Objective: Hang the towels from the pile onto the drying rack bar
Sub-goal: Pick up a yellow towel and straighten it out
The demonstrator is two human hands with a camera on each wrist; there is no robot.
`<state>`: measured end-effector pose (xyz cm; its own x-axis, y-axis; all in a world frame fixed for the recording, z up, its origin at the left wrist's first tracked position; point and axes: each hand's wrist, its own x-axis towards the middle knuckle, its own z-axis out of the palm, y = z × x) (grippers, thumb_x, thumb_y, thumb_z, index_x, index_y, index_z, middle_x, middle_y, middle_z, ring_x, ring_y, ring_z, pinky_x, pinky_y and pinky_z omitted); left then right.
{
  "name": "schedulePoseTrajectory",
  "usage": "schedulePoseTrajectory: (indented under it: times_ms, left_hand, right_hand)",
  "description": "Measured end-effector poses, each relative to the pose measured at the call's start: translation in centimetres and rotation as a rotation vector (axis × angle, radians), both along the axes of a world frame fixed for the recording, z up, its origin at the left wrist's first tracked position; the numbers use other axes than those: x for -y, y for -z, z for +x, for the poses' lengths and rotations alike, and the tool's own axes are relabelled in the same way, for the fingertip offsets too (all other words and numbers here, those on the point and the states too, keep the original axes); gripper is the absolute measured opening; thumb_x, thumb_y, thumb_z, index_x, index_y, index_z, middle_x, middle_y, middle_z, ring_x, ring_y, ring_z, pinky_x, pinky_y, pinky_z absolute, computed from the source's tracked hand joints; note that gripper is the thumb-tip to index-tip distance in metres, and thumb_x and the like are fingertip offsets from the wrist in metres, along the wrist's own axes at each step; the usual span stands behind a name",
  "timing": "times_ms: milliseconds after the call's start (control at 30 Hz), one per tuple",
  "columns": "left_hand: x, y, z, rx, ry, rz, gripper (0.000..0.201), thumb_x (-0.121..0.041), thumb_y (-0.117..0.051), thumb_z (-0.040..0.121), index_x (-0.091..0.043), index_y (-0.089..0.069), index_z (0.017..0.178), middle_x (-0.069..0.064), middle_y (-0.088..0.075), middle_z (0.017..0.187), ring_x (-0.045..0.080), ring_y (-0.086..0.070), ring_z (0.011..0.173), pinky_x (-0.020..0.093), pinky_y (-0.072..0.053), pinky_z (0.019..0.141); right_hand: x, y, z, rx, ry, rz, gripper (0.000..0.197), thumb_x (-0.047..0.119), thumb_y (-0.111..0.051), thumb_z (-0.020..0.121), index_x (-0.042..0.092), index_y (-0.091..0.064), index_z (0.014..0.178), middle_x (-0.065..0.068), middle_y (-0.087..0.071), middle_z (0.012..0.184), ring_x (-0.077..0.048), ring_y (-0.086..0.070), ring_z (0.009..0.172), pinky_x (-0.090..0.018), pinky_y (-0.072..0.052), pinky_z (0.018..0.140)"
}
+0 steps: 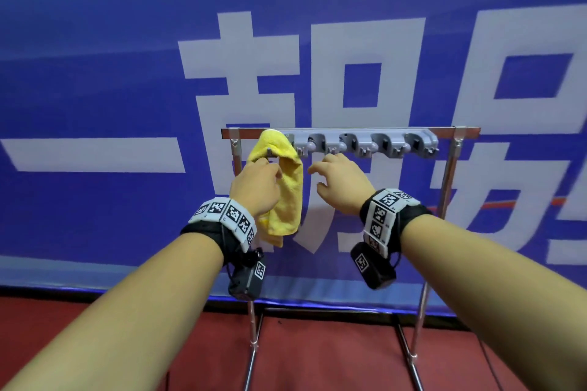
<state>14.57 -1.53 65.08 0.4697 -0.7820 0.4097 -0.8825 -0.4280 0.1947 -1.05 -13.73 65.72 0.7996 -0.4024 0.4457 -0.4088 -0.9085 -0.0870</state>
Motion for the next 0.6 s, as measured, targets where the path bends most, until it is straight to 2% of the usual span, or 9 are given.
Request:
schedulePoseTrajectory:
  times_ms: [267, 367, 600]
  left_hand:
    - [1.5, 5.4, -7.3, -0.047, 0.093, 0.048, 0.033, -0.015, -0.046, 0.088, -0.023, -0.064, 0.114, 0.001, -0.059, 0.121, 0.027, -0.053, 0.116, 0.041, -0.049, 0.088]
    - [2.2, 9.1, -9.5, -0.081, 0.132, 0.073, 0.033, -0.014, -0.049, 0.085, -0.022, -0.065, 0.113, 0.003, -0.06, 0.115, 0.027, -0.055, 0.113, 0.039, -0.049, 0.09]
    - [3.7, 18.6, -13.1, -0.198, 0.152, 0.195, 0.034, -0.014, -0.051, 0.086, -0.022, -0.064, 0.115, 0.004, -0.057, 0.119, 0.029, -0.053, 0.115, 0.044, -0.049, 0.091]
  right_hand:
    - [0.4, 5.2, -7.7, -0.001, 0.052, 0.191, 0.044, 0.014, -0.052, 0.088, 0.02, -0.058, 0.131, -0.009, -0.055, 0.123, -0.029, -0.051, 0.118, -0.04, -0.048, 0.092]
    - [0.9, 8.9, -10.2, -0.022, 0.088, 0.253, 0.044, 0.014, -0.052, 0.087, 0.019, -0.058, 0.131, -0.01, -0.055, 0.123, -0.03, -0.051, 0.118, -0.04, -0.047, 0.094]
    - [2.5, 19.3, -14.3, -0.08, 0.16, 0.411, 0.044, 0.014, -0.055, 0.087, 0.018, -0.058, 0.131, -0.01, -0.056, 0.122, -0.029, -0.054, 0.117, -0.04, -0.046, 0.097]
